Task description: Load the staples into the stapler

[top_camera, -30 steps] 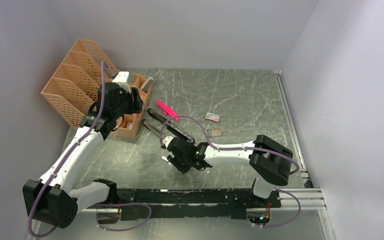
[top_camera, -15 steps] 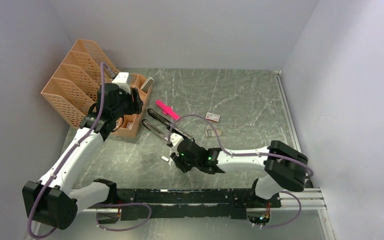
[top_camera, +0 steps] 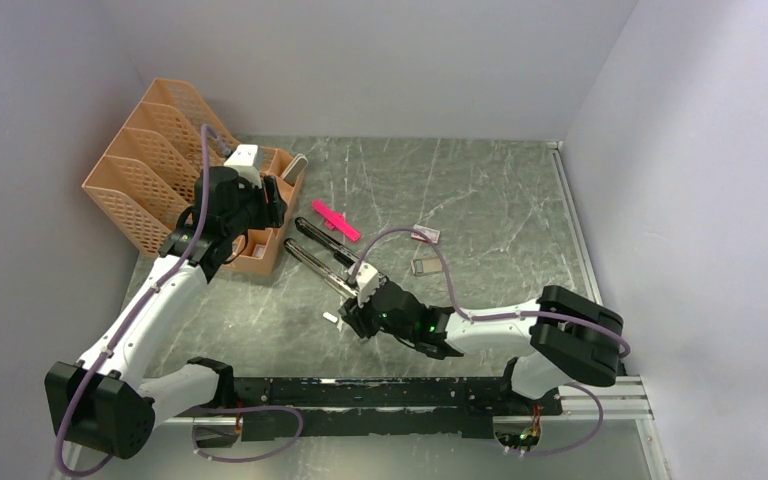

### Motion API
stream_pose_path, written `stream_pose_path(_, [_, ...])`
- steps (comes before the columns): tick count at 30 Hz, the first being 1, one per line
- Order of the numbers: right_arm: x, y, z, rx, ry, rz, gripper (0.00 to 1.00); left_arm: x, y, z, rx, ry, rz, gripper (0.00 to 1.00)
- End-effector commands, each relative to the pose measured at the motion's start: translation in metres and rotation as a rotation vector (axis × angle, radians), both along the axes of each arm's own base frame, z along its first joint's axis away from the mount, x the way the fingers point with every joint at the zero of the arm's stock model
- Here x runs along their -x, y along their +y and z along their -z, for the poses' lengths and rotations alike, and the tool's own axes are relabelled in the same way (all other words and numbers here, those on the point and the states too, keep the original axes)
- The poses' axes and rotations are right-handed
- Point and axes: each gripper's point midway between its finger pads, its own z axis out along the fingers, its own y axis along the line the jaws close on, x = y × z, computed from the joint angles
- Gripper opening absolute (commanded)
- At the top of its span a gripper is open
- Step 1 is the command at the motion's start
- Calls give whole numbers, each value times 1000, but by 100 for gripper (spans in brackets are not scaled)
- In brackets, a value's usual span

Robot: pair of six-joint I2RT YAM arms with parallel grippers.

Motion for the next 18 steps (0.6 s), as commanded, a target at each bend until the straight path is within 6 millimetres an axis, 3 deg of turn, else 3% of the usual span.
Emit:
stream_pose_path(1, [-6, 6, -3, -31, -25, 20, 36, -2, 0, -9, 20, -40, 6, 60])
stream_pose_path(12, [-12, 4, -35, -135, -110, 37, 34, 0, -5, -16, 37, -60, 38, 60])
stream_pose_path(18, [-17, -8, -56, -128, -143, 49, 27, 10, -25, -44, 121, -179, 151, 62])
